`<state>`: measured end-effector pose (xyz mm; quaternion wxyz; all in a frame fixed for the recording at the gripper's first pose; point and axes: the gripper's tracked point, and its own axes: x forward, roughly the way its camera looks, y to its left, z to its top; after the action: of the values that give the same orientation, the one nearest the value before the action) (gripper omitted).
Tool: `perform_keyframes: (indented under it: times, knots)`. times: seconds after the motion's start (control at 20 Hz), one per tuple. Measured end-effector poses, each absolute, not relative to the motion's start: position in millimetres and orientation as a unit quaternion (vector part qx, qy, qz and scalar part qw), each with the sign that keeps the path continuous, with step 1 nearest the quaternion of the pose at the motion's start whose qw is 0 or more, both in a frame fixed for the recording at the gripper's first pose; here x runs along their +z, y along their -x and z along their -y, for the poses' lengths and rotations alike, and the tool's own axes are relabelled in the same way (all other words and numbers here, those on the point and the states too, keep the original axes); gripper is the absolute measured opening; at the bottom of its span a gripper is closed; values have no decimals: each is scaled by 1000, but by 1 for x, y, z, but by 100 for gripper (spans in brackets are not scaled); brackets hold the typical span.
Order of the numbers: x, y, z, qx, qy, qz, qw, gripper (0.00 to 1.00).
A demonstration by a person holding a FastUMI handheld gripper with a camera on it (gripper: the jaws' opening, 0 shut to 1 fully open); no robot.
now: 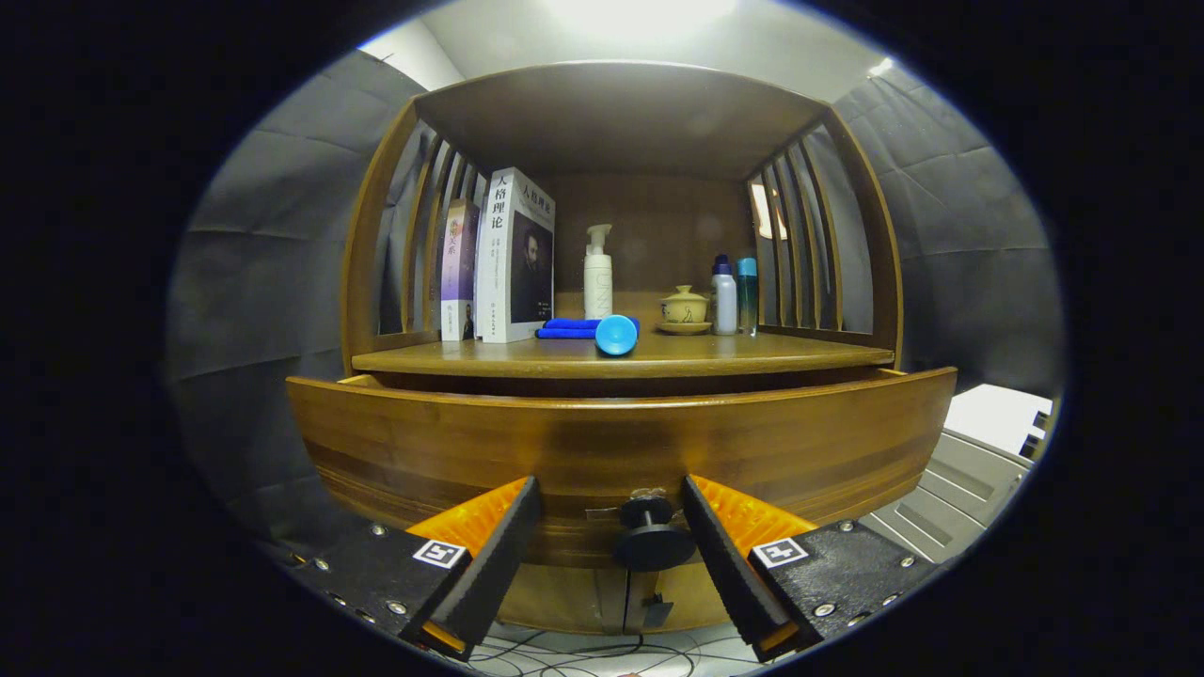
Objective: Pull open the drawer, take out the items inside it, and place them on the countertop above the cabinet.
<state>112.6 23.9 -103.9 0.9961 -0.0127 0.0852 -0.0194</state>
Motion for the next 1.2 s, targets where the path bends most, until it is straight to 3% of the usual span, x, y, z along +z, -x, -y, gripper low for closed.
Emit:
perform_keyframes:
  times: [1.2]
  knots:
    - [-100,-174,-21,-17,40,-78,996,94]
